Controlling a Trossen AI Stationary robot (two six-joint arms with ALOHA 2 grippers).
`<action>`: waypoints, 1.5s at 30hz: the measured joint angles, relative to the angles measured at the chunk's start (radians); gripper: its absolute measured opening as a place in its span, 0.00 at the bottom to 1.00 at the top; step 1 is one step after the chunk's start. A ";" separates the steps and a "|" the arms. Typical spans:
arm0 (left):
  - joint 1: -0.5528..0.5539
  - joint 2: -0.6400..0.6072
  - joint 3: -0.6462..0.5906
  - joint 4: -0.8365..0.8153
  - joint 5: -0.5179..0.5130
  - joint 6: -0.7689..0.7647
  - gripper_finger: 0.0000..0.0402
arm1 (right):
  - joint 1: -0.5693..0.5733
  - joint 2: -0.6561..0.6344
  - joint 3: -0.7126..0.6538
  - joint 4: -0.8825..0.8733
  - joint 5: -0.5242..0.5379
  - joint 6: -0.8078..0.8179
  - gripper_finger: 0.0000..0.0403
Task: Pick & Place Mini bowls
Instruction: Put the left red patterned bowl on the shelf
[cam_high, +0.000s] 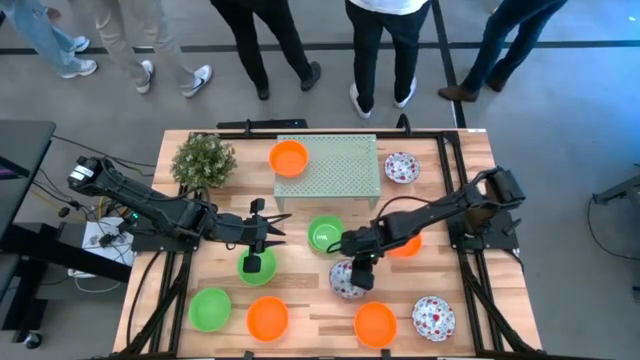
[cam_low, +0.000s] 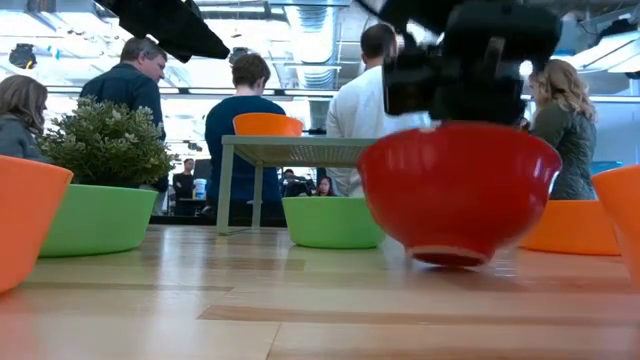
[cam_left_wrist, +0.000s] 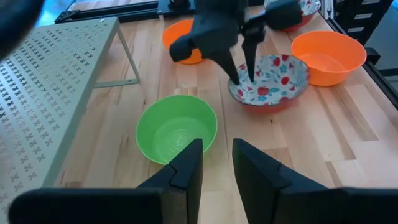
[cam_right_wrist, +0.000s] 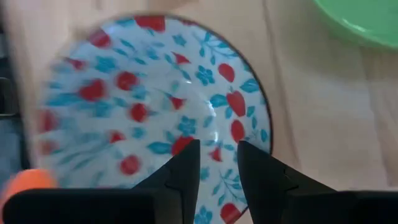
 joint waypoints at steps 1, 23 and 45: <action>0.000 0.000 0.000 0.000 0.000 0.000 0.22 | -0.001 0.015 0.000 0.000 -0.001 -0.004 0.26; 0.000 0.000 0.000 0.000 0.000 0.000 0.22 | 0.001 0.039 0.004 0.066 -0.030 -0.007 0.26; 0.000 0.000 0.000 0.000 0.000 0.000 0.22 | -0.005 0.039 0.208 -0.208 -0.041 -0.150 0.26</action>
